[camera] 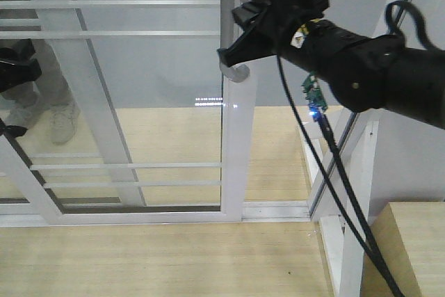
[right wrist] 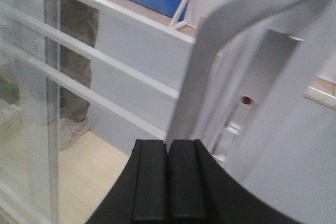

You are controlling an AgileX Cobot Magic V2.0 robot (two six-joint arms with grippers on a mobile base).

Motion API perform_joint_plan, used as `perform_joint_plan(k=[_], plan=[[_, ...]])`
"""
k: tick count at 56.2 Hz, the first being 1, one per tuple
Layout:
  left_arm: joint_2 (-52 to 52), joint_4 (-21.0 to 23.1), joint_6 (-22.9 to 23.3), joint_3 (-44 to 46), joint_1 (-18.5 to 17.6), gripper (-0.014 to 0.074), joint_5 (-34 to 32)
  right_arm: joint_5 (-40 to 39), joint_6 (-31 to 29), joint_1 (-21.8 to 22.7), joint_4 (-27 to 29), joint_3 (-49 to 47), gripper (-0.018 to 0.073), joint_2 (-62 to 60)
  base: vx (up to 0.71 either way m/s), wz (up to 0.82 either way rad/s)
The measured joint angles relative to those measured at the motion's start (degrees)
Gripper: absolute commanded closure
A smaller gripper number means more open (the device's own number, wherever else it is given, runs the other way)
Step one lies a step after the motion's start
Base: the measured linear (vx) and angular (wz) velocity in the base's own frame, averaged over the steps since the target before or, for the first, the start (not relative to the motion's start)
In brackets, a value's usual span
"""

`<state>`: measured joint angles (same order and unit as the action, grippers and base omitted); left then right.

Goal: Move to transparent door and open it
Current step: 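Move the open left gripper around the vertical silver handle, then close the left gripper on the vertical silver handle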

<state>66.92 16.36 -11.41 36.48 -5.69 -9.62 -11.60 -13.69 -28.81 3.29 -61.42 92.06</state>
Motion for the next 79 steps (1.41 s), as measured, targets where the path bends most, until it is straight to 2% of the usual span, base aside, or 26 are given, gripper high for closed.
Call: perform_joint_plan(k=[11, 16, 23, 30, 38, 47, 61, 79], plan=[[3.55, -2.54, 0.00, 0.00, -4.57, 0.0053, -1.70, -2.30, -0.06, 4.92, 0.30, 9.22, 0.0568, -8.27, 0.00, 0.00], [6.06, -2.72, 0.53, 0.00, -6.88, 0.0056, -4.88, -2.87, -0.06, 6.74, 0.38, 13.62, 0.0568, -12.26, 0.00, 0.00], [10.30, -3.20, 3.93, 0.61, -10.41, 0.0060, -11.46, -2.87, -1.06, 8.90, 0.42, 18.30, 0.0568, -16.71, 0.00, 0.00], [15.32, -7.23, 8.48, 3.65, -12.92, 0.0063, -14.77, -2.87, -2.44, 9.90, 0.42, 21.07, 0.0568, -19.34, 0.00, 0.00], [21.51, -11.97, 12.86, 8.84, -14.60, 0.0063, -15.39, -2.81, -3.94, 10.20, 0.42, 21.74, 0.0568, -20.13, 0.00, 0.00], [28.21, -13.48, 15.32, 16.29, -15.19, 0.0063, -15.67, -2.87, -4.21, 11.15, 0.42, 21.74, 0.0568, -20.18, 0.00, 0.00], [36.58, -18.64, 16.29, 25.41, -18.22, 0.0063, -15.79, -2.87, -4.48, 11.50, 0.42, 21.74, 0.0568, -20.18, 0.00, 0.00], [43.17, -19.25, 16.49, 31.11, -22.49, 0.0063, -16.33, -2.97, -5.25, 11.50, 0.42, 21.74, 0.0565, -20.18, 0.00, 0.00]])
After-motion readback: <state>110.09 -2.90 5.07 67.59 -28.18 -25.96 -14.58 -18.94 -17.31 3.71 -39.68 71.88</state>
